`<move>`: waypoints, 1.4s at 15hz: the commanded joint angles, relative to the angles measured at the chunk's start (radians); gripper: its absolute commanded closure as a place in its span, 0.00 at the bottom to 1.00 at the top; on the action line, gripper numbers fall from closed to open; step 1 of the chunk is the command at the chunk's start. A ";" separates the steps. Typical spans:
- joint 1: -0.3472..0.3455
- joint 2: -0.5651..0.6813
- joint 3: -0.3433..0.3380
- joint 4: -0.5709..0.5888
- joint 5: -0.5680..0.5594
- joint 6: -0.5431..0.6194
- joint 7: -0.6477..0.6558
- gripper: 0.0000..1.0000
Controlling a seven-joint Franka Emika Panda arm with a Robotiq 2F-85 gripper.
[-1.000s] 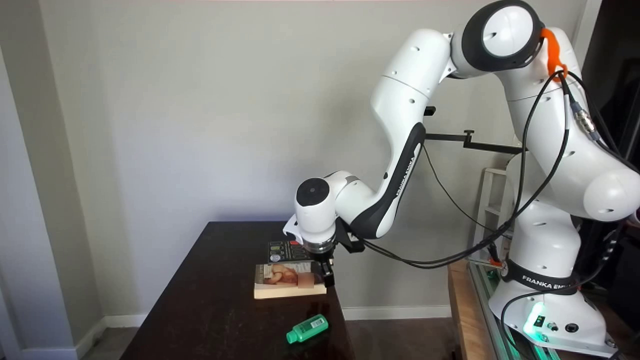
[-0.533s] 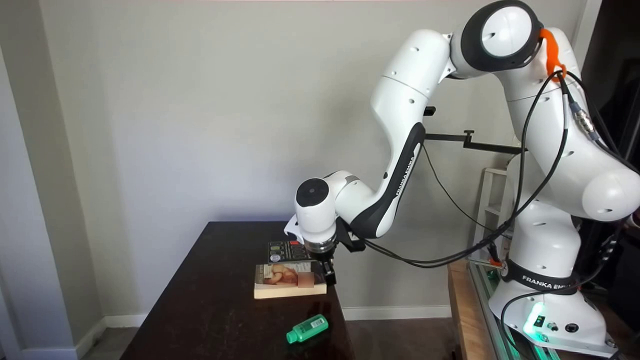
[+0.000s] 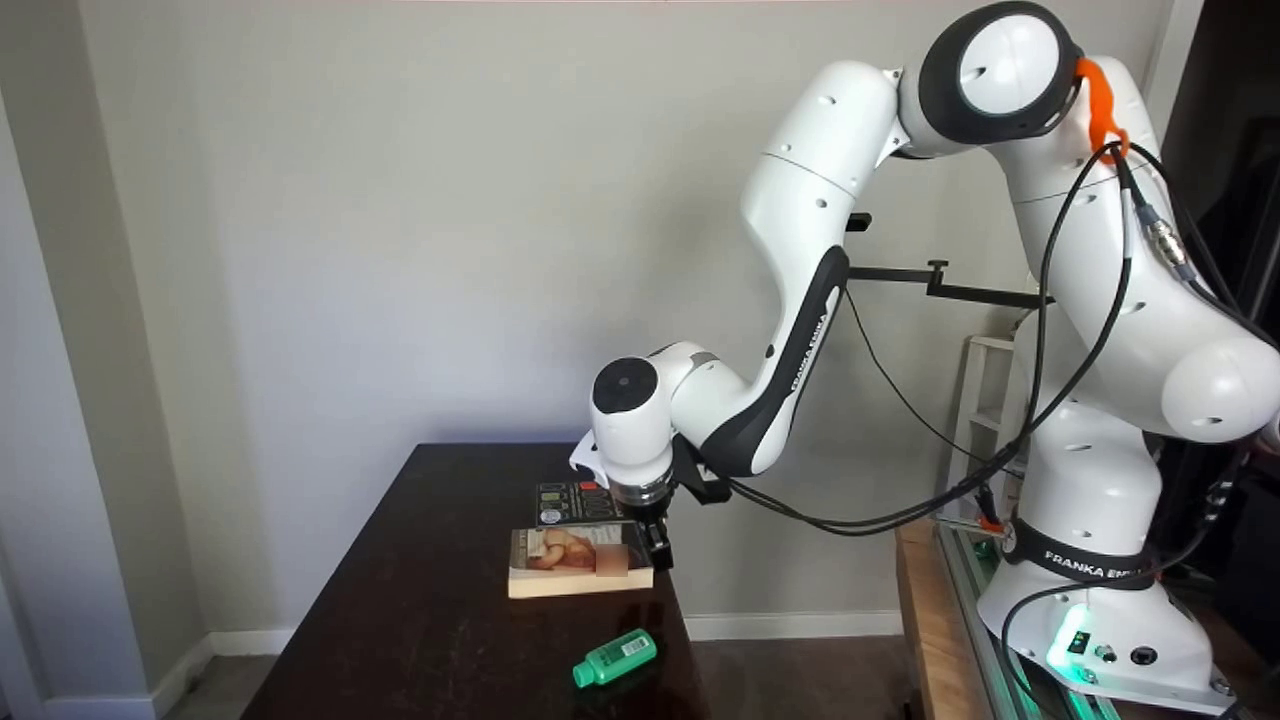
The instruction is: Remove the green bottle from the book on the left, put it on the table, pick up the book on the left and put it on the other book
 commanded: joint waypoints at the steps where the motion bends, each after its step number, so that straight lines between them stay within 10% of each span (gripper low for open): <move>1: -0.021 -0.006 0.030 -0.004 -0.025 -0.005 -0.011 0.00; 21: -0.030 0.017 0.023 0.013 -0.042 0.001 0.026 0.03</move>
